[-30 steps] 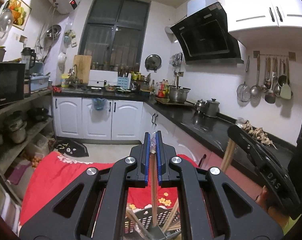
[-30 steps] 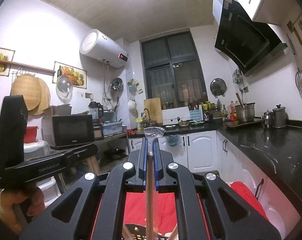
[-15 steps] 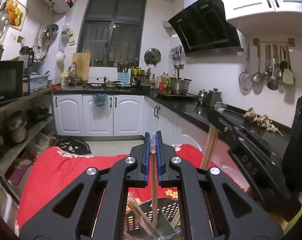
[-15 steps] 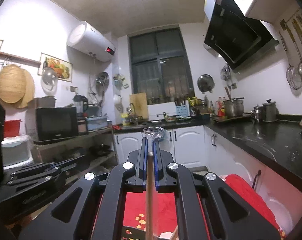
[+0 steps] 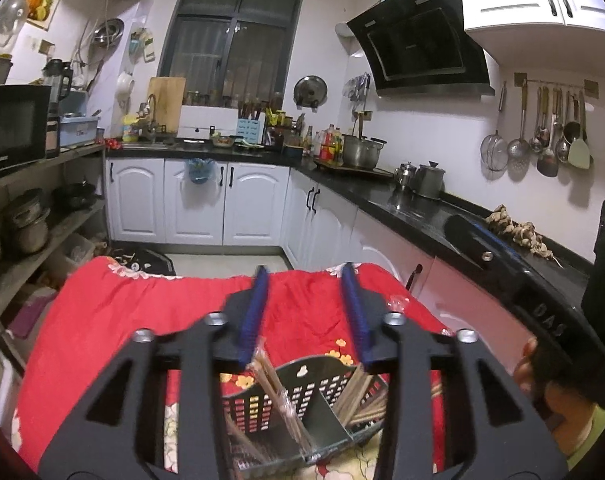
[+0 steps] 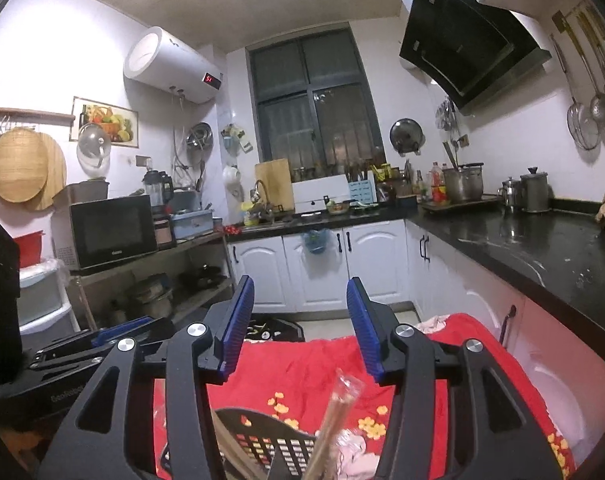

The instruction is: Organize utensils

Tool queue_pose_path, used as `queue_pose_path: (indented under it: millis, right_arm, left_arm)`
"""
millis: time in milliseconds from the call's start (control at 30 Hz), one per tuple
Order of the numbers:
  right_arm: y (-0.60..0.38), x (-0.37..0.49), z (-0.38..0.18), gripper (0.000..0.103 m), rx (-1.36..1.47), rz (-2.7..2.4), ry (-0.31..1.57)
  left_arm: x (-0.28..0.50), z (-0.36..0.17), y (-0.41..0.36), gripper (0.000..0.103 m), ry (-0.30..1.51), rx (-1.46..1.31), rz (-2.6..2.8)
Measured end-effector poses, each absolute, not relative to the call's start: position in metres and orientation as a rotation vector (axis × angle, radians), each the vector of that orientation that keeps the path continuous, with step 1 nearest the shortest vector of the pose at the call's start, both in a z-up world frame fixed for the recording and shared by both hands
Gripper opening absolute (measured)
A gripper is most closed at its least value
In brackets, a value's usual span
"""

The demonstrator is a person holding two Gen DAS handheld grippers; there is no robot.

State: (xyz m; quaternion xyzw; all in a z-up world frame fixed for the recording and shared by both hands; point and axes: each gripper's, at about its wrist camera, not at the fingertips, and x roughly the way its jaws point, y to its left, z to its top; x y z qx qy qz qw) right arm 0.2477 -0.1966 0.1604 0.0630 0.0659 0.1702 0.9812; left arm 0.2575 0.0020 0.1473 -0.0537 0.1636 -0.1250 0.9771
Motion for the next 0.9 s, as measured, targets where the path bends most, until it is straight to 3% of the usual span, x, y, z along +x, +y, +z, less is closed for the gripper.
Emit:
queue_pose_path:
  millis: [167,300,433,633,900]
  right_arm:
    - [-0.211,0.229,0.162,0.062,0.097,0.335,0.168]
    - [-0.223,0.211,0.159,0.070,0.091,0.359,0.199]
    - [-0.234,0.191,0.153,0.080,0.084,0.355,0.207]
    - [-0.242,0.165,0.145,0.095,0.077,0.361,0.205]
    - [-0.240,0.139,0.127,0.096,0.063,0.411,0.247]
  left_arm:
    - [0.243,0.150,0.003,0.050,0.343,-0.119,-0.254]
    - [0.226,0.153,0.005,0.075,0.344,-0.119,-0.250]
    - [0.209,0.150,0.004,0.092,0.359,-0.110,-0.244]
    - [0.190,0.140,0.004,0.092,0.379,-0.122,-0.222]
    - [0.168,0.111,0.004,0.092,0.450,-0.134,-0.222]
